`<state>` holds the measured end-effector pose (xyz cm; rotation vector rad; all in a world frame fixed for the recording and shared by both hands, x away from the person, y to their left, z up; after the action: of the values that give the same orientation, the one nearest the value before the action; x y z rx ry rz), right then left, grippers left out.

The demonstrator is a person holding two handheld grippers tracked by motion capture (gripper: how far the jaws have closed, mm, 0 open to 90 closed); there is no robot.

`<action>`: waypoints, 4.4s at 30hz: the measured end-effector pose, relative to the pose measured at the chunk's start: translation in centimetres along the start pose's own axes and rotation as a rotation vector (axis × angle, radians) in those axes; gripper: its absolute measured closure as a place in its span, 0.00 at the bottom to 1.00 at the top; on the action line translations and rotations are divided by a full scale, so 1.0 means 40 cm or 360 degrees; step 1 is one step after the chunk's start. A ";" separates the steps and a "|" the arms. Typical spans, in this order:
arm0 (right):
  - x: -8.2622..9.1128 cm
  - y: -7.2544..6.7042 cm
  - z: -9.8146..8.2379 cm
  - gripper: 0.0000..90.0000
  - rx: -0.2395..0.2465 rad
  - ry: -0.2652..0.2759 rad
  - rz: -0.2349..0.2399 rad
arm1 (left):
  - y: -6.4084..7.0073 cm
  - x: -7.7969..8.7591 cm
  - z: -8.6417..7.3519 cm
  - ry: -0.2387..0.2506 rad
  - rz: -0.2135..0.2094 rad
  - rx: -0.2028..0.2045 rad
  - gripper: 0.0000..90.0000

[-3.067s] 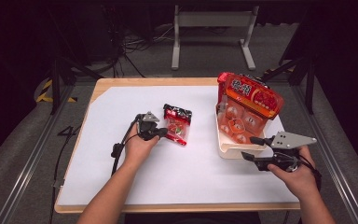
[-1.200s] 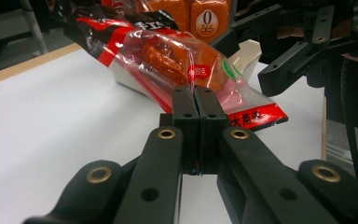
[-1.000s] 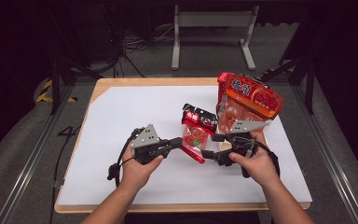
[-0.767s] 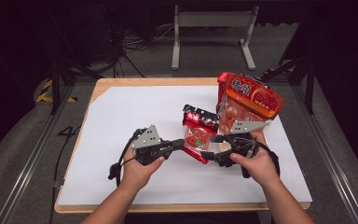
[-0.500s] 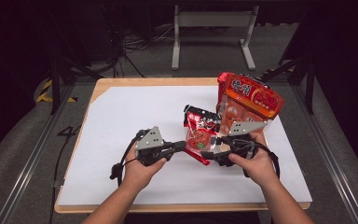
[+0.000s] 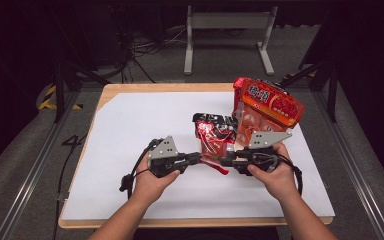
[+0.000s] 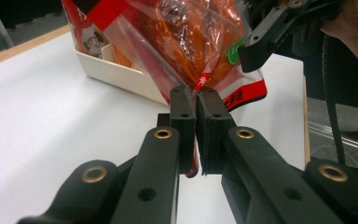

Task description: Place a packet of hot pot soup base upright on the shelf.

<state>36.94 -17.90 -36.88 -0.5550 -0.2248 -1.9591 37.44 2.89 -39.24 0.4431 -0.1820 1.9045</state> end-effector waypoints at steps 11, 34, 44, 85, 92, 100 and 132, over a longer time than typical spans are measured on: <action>0.002 -0.015 0.008 0.90 0.0123 0.0055 -0.0019 | -0.018 -0.009 -0.008 0.0028 -0.0087 0.0118 0.68; -0.017 -0.044 -0.015 0.90 0.0373 0.0013 -0.0001 | -0.061 0.073 0.077 0.0352 -0.0169 0.0158 0.34; -0.035 -0.043 -0.026 0.87 0.0379 0.0003 0.0014 | -0.041 0.085 0.094 0.0333 -0.0217 0.0065 0.89; 0.092 -0.001 -0.109 0.42 0.0252 -0.0018 -0.0116 | -0.046 0.059 0.227 0.0245 -0.0254 -0.0114 0.99; 0.100 -0.001 -0.127 0.40 0.0273 -0.0009 -0.0100 | -0.036 0.029 0.261 0.0261 -0.0299 -0.0121 0.99; 0.113 -0.005 -0.147 0.39 0.0291 -0.0008 -0.0088 | -0.018 -0.019 0.295 0.0242 -0.0353 -0.0168 0.99; 0.201 -0.028 -0.180 0.38 0.0264 0.0045 -0.0082 | 0.003 -0.283 0.312 0.0092 -0.0602 -0.0235 0.99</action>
<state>31.10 -26.73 -39.25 -0.4167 -0.3832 -1.9747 43.59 -11.13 -32.19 0.2977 -0.1852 1.5195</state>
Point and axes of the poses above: each handheld gripper's, and its own axes: x roughly backward along the jaws, z roughly out of its top, y roughly to its right, the point moved 5 cm from there along -x, roughly forward along the jaws, and after that the axes turned 1 degree about x, right-handed, at the moved point
